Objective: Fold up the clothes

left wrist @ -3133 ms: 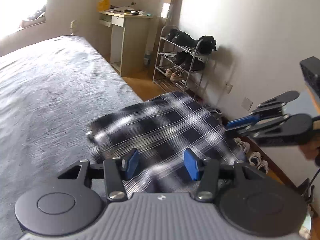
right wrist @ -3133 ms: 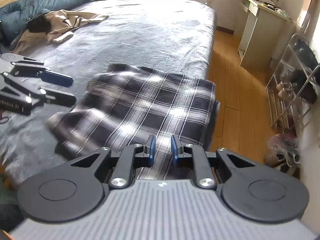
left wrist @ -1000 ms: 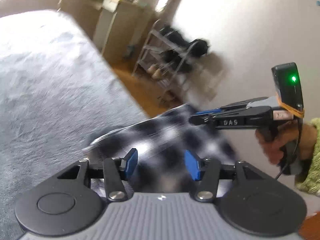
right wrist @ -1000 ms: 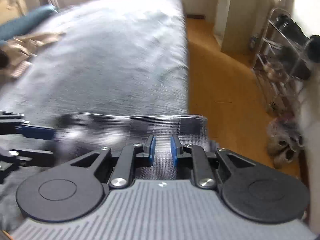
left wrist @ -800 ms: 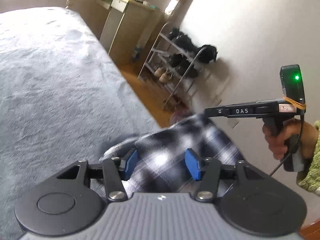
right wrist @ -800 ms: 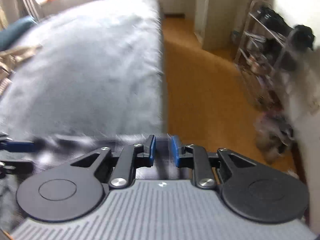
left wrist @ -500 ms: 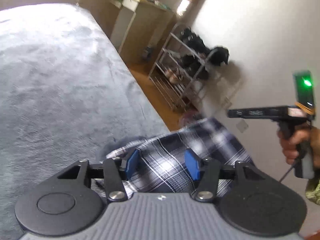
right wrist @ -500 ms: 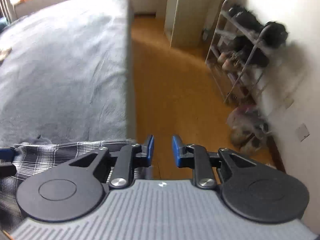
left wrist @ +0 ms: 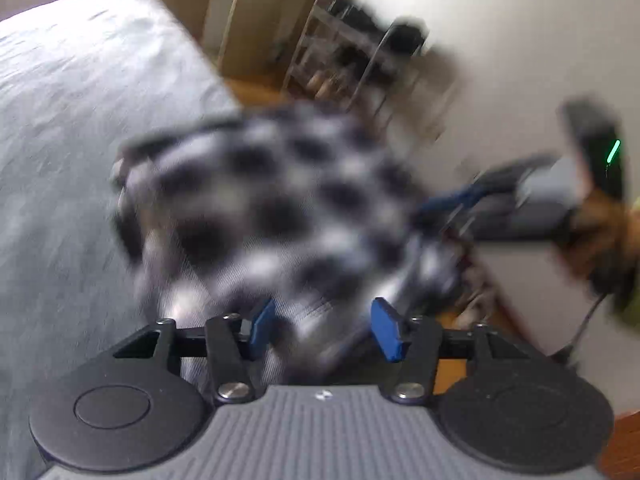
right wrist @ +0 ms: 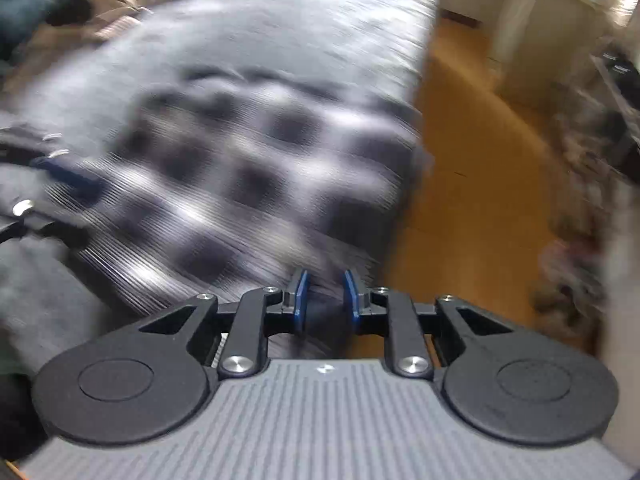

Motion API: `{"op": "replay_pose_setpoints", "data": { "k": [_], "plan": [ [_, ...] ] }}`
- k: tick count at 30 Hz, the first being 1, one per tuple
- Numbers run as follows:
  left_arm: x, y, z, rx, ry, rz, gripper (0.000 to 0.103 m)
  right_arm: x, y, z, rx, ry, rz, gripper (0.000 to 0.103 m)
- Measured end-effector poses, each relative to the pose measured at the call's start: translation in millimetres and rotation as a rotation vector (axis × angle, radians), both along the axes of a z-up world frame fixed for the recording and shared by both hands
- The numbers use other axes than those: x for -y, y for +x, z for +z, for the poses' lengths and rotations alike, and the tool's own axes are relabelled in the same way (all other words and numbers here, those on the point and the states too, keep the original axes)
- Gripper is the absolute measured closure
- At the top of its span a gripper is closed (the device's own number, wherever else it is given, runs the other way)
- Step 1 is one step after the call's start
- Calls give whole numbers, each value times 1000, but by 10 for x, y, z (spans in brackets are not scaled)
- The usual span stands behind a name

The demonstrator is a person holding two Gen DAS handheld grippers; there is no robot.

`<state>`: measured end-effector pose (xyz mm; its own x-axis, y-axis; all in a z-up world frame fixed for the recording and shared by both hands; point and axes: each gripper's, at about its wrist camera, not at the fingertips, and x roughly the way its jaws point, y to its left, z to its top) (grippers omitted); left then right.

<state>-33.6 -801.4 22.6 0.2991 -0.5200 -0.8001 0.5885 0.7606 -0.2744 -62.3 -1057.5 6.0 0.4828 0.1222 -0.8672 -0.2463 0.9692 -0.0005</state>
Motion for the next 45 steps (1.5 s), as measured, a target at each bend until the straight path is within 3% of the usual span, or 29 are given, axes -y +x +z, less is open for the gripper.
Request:
{"op": "replay_pose_setpoints", "data": {
  "k": [2, 7, 11, 14, 16, 19, 22, 24, 26, 29, 33, 37, 45],
  "plan": [
    [-38, -83, 115, 22, -1, 39, 50, 74, -116, 83, 3, 9, -46, 82],
    [-15, -290, 303, 83, 18, 81, 43, -83, -283, -30, -52, 36, -17, 82],
    [50, -354, 53, 10, 73, 109, 47, -209, -417, -121, -97, 57, 6, 82],
    [7, -437, 25, -7, 123, 123, 47, -268, -543, -175, -148, 63, 2, 82],
    [-88, -520, 137, -11, 117, 143, 47, -222, -691, -177, -224, 45, -51, 82],
    [-213, -655, 388, -14, 104, 188, 44, -163, -931, 61, -270, 90, -150, 82],
    [-288, -801, 737, 11, 84, 242, 35, -234, -1094, 453, -247, 142, -208, 78],
    [-303, -899, 1014, 47, 73, 280, 24, -264, -1147, 706, -219, 181, -249, 68],
    [-310, -974, 1280, 92, 59, 317, 16, -355, -1191, 911, -174, 171, -256, 50],
    [-275, -1046, 1642, 159, 66, 357, 6, -510, -1254, 1203, -100, 139, -254, 42],
    [-192, -1149, 1998, 266, 106, 413, 2, -628, -1316, 1451, -33, 115, -293, 25],
    [-209, -1199, 2228, 312, 91, 477, 0, -629, -1263, 1554, -10, 116, -347, 23],
    [-121, -1220, 2354, 327, 204, 476, 0, -799, -1224, 1791, 51, 61, -347, 15]
  ]
}}
